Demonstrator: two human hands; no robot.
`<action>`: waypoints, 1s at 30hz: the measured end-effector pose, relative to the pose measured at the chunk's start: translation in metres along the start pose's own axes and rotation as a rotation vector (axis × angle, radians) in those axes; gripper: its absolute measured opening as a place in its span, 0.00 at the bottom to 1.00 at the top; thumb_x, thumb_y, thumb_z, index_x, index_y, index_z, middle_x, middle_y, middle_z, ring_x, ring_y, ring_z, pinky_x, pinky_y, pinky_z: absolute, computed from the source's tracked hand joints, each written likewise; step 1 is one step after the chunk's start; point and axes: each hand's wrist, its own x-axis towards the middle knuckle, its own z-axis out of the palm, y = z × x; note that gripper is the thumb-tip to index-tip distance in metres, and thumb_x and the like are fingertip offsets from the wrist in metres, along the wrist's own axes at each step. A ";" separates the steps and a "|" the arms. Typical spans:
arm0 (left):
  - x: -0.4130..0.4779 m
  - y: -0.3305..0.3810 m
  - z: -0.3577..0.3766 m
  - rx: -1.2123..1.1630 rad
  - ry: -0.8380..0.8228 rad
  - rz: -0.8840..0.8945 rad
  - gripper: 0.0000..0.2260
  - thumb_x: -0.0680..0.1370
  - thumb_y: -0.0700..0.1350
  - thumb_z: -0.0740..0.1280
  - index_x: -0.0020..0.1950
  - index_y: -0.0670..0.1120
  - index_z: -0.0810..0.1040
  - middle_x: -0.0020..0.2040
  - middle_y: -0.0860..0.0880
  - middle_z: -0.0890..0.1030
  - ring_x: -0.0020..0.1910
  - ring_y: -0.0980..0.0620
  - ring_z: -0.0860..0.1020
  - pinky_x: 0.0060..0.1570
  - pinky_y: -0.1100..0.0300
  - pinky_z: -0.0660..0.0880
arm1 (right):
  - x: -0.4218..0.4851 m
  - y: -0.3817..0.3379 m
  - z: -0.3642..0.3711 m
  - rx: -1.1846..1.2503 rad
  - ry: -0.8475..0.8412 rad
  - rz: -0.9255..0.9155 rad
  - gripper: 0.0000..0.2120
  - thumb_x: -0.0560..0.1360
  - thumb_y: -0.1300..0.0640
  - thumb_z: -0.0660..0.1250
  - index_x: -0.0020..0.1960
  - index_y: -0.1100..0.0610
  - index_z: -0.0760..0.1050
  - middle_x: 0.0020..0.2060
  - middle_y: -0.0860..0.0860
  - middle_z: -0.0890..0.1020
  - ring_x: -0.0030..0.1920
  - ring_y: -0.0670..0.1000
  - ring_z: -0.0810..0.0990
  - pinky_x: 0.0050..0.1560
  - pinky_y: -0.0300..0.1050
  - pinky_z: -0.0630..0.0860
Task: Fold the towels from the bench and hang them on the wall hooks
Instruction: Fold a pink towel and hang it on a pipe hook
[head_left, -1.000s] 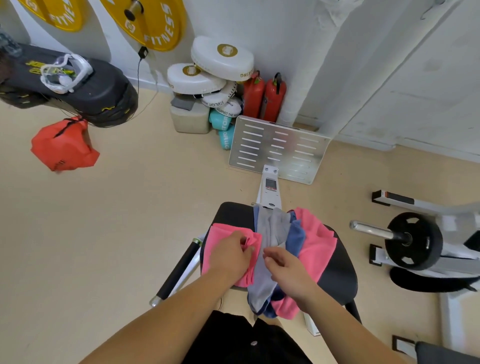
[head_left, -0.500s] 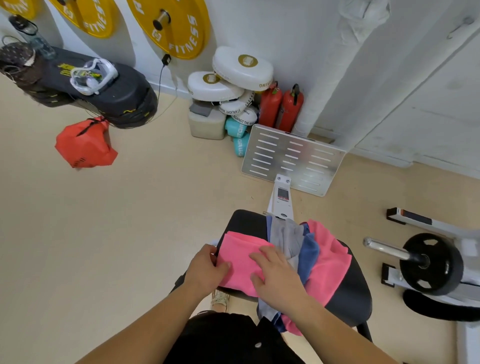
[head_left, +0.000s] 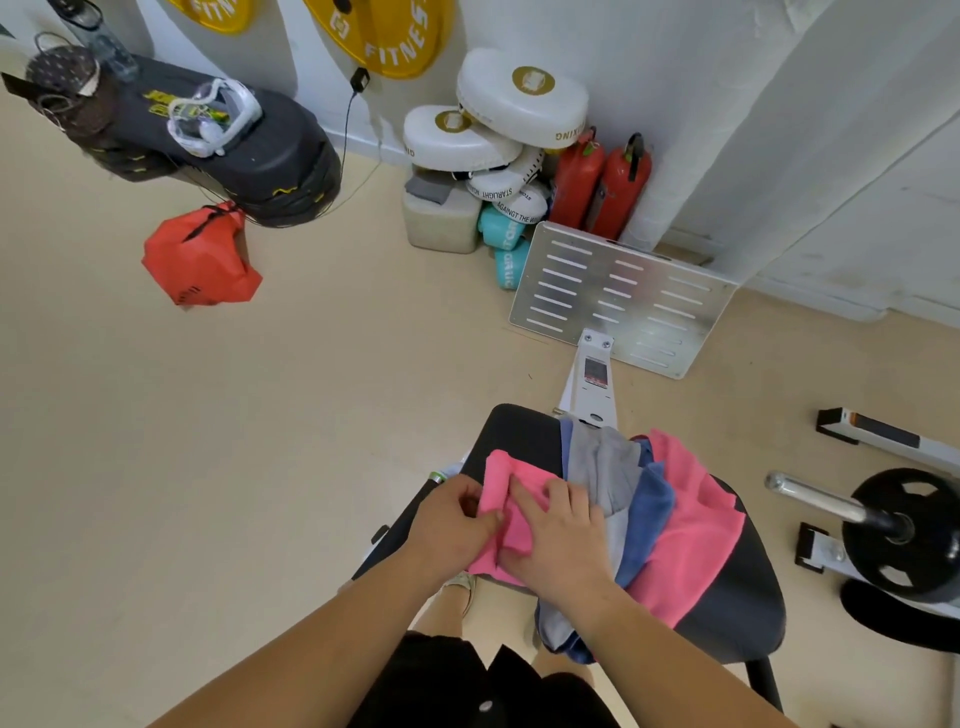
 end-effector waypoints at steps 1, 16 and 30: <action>-0.002 0.003 0.001 0.010 -0.015 0.016 0.04 0.75 0.46 0.71 0.49 0.49 0.78 0.42 0.51 0.81 0.39 0.55 0.77 0.39 0.61 0.76 | 0.001 0.001 -0.001 0.016 -0.007 -0.002 0.39 0.60 0.33 0.67 0.70 0.43 0.74 0.52 0.51 0.77 0.53 0.57 0.76 0.47 0.53 0.77; -0.018 0.026 0.063 0.191 -0.100 0.259 0.19 0.80 0.44 0.66 0.70 0.54 0.73 0.53 0.53 0.82 0.49 0.55 0.81 0.56 0.54 0.79 | -0.027 0.047 -0.031 0.758 0.051 0.098 0.19 0.75 0.68 0.64 0.62 0.55 0.80 0.59 0.42 0.75 0.58 0.42 0.77 0.64 0.36 0.74; 0.005 0.012 0.075 0.196 0.083 -0.073 0.19 0.71 0.56 0.74 0.54 0.50 0.69 0.45 0.54 0.79 0.43 0.52 0.80 0.43 0.55 0.79 | -0.031 0.062 -0.042 0.716 -0.277 0.103 0.30 0.81 0.63 0.58 0.80 0.46 0.61 0.66 0.44 0.78 0.65 0.47 0.77 0.64 0.32 0.67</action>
